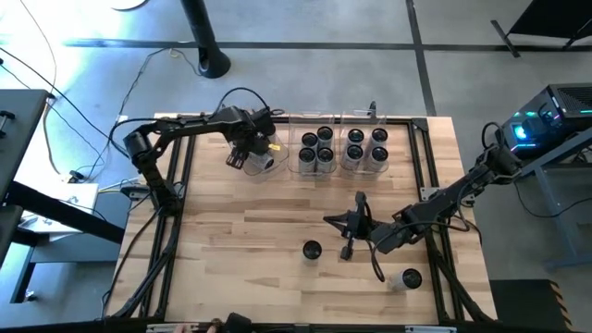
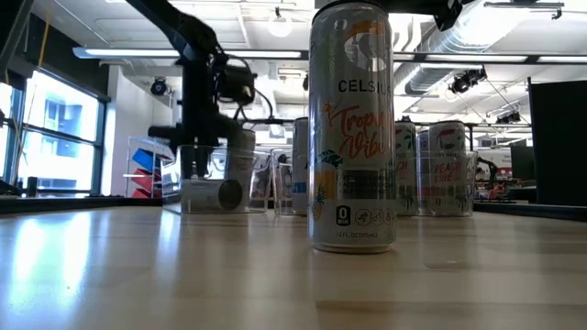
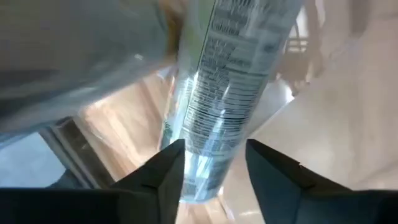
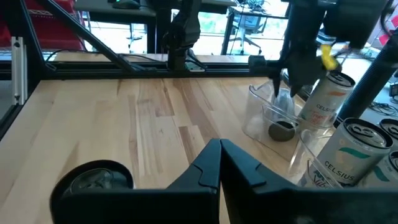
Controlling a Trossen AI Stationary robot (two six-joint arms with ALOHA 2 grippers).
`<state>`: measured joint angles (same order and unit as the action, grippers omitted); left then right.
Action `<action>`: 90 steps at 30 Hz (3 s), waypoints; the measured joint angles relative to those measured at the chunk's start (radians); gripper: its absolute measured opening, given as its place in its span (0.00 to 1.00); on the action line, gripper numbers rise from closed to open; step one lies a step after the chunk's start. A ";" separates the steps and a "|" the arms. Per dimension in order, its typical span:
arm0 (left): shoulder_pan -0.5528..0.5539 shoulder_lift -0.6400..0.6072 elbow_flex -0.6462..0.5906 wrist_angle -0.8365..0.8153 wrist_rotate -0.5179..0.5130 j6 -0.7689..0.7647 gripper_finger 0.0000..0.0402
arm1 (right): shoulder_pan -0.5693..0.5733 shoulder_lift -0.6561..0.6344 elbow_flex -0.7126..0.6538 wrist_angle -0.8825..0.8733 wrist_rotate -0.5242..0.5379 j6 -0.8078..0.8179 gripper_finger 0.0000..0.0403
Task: Sort soda cans
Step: Remove the white-yellow soda can from the left transparent bin
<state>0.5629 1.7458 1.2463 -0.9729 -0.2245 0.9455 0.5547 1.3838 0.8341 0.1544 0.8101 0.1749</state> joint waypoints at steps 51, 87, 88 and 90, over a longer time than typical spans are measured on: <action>0.084 0.000 -0.132 0.122 0.037 -0.057 0.57 | 0.015 0.000 0.000 0.008 -0.002 0.006 0.00; -0.052 -0.633 -0.175 0.179 0.582 -0.486 0.57 | -0.051 0.000 0.000 0.199 -0.149 -0.109 0.06; -0.065 -0.659 -0.197 0.230 0.619 -0.511 0.57 | -0.069 0.000 0.000 0.217 -0.199 -0.125 0.09; -0.096 -0.712 -0.254 0.362 0.679 -0.567 0.57 | -0.106 0.000 0.000 0.250 -0.286 -0.160 0.17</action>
<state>0.4666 1.0339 0.9925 -0.6111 0.4546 0.3787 0.4491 1.3842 0.8341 0.4047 0.5242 0.0149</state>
